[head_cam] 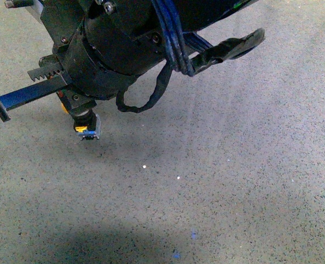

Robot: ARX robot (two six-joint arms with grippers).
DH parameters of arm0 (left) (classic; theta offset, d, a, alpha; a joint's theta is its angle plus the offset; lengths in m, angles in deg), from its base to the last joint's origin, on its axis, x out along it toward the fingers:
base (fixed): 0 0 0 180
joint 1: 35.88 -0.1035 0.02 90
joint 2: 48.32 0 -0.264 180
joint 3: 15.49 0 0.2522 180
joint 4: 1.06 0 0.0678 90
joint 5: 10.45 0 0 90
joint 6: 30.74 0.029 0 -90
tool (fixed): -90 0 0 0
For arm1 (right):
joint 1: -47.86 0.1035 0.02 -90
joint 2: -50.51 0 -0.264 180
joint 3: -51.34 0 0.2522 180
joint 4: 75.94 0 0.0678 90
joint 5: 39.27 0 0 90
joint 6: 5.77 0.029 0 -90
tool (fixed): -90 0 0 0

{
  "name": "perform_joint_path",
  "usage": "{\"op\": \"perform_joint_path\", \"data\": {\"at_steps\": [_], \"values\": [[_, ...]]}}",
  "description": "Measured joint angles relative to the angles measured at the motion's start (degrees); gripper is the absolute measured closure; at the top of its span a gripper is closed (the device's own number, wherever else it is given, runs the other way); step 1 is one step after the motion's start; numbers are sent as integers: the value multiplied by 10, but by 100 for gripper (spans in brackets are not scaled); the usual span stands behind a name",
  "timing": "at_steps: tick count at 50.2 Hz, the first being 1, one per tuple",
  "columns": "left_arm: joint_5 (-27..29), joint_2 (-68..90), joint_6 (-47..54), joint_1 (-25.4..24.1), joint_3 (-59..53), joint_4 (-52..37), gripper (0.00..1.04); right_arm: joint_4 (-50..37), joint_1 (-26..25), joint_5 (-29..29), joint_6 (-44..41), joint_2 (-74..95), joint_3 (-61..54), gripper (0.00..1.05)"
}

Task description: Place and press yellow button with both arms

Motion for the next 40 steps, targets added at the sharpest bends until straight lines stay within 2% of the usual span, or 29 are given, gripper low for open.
{"op": "perform_joint_path", "data": {"at_steps": [17, 32, 40], "values": [[0, 0, 0, 0, 0, 0, 103, 24, -1, -5, 16, 23, 22, 103], [0, 0, 0, 0, 0, 0, 103, -89, -30, 3, 106, -7, -27, 103], [0, 0, 0, 0, 0, 0, 103, -148, -75, -5, 167, -97, -78, 103]]}}
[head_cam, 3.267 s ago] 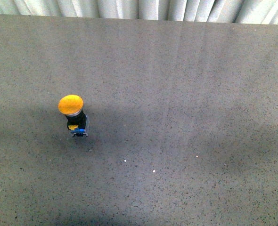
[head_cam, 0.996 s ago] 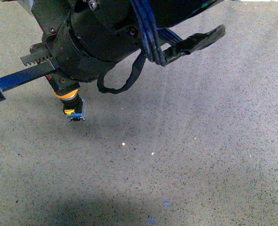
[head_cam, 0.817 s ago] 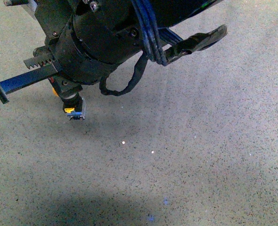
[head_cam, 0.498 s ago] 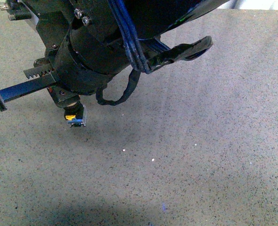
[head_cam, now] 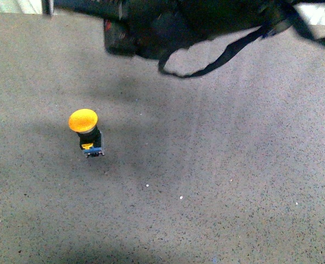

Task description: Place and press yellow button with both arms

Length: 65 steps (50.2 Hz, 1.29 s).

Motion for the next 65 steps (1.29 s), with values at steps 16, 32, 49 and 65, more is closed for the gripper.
{"op": "perform_joint_path", "data": {"at_steps": [16, 32, 49, 65], "values": [[-1, 0, 0, 0, 0, 0, 103, -271, -76, -233, -123, -180, -212, 89], [0, 0, 0, 0, 0, 0, 103, -363, -158, -199, -198, -328, -420, 103], [0, 0, 0, 0, 0, 0, 103, -341, -203, -150, -203, -443, -512, 103], [0, 0, 0, 0, 0, 0, 103, -314, -255, -86, -204, -547, -584, 103]]}}
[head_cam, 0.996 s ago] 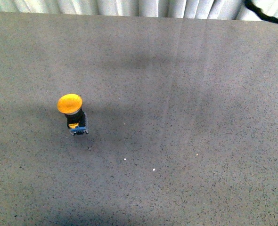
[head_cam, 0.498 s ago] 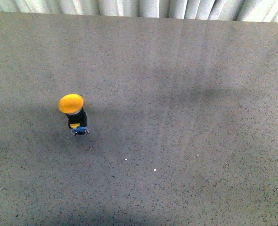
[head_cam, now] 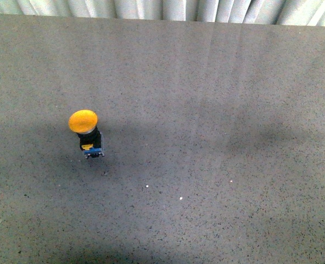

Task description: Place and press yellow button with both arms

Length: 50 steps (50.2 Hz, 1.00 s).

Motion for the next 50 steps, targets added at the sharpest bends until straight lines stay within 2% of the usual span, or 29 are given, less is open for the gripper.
{"op": "perform_joint_path", "data": {"at_steps": [5, 26, 50], "values": [[0, 0, 0, 0, 0, 0, 103, 43, -26, 9, 0, -50, -17, 103], [0, 0, 0, 0, 0, 0, 103, 199, -26, 11, 0, -227, -21, 103], [0, 0, 0, 0, 0, 0, 103, 308, -26, 12, 0, -342, -21, 103]]}}
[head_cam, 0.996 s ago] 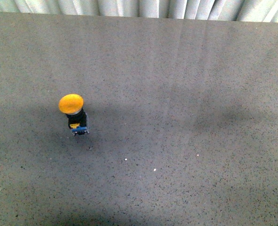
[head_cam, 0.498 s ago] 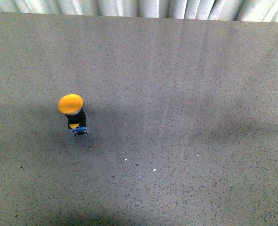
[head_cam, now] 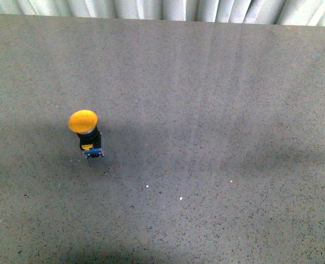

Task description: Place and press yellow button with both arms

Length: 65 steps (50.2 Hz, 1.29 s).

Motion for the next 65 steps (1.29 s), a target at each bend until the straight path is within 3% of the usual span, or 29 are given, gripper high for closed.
{"op": "perform_joint_path", "data": {"at_steps": [24, 31, 46, 51, 54, 65], "values": [[0, 0, 0, 0, 0, 0, 103, 85, 0, 0, 0, -85, 0, 103], [0, 0, 0, 0, 0, 0, 103, 181, 0, 0, 0, -167, 0, 103], [0, 0, 0, 0, 0, 0, 103, 186, 0, 0, 0, -183, 0, 103], [0, 0, 0, 0, 0, 0, 91, 186, 0, 0, -1, -184, 0, 102], [0, 0, 0, 0, 0, 0, 82, 186, 0, 0, -1, -184, 0, 93], [0, 0, 0, 0, 0, 0, 32, 186, 0, 0, -1, -184, 0, 44]]}}
